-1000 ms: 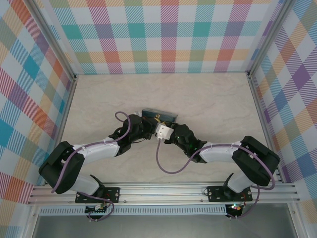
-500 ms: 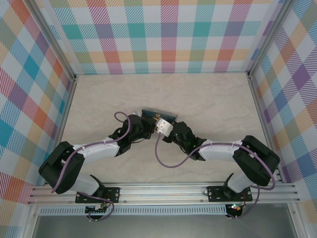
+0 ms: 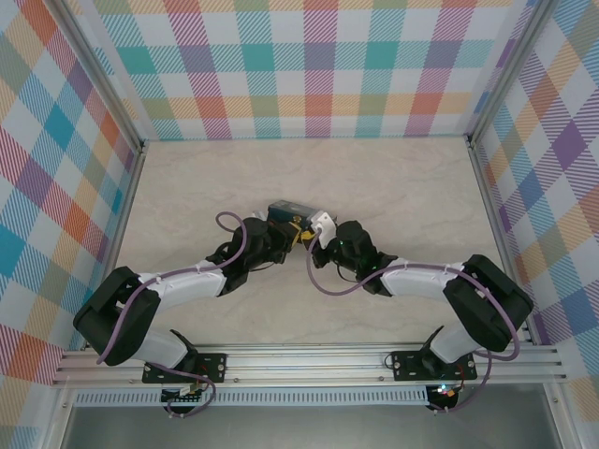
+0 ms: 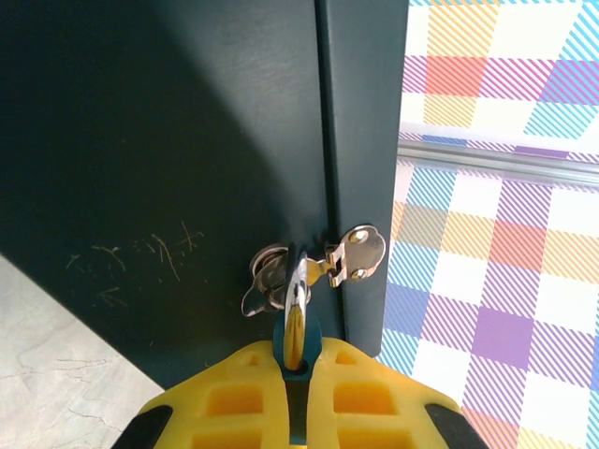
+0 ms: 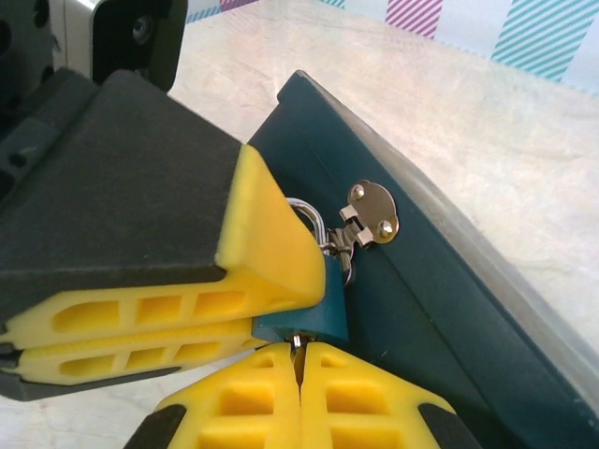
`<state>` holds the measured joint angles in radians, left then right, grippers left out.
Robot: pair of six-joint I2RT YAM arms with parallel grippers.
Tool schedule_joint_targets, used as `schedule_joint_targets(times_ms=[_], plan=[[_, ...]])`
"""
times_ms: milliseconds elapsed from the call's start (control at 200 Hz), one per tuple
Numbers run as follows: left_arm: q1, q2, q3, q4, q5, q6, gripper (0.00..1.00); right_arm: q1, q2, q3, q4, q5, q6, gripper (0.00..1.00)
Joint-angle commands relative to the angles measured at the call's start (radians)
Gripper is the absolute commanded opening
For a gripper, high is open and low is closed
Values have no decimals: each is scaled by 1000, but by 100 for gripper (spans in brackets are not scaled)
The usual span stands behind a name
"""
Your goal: Unlock a padlock with a key
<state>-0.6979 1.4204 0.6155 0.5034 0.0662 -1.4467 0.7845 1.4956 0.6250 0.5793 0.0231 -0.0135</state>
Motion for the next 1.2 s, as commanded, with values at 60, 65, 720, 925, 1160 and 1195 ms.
schedule_joint_targets(times_ms=[60, 65, 720, 925, 1160, 1195], plan=[[-34, 12, -7, 60, 51, -1, 0, -25, -32, 39, 3, -105, 158, 0], [-34, 12, -8, 60, 51, -1, 0, -25, -33, 37, 2, -105, 158, 0], [-29, -1, -30, -162, -11, 249, 0, -231, -358, -79, -397, -201, 202, 62], [-56, 73, -37, -133, -12, 269, 0, -338, -288, -36, -461, -281, 389, 68], [-64, 108, -56, -97, -9, 346, 26, -370, -189, -26, -385, -302, 579, 94], [-64, 92, -56, -119, -15, 367, 29, -372, -171, -18, -383, -302, 608, 96]])
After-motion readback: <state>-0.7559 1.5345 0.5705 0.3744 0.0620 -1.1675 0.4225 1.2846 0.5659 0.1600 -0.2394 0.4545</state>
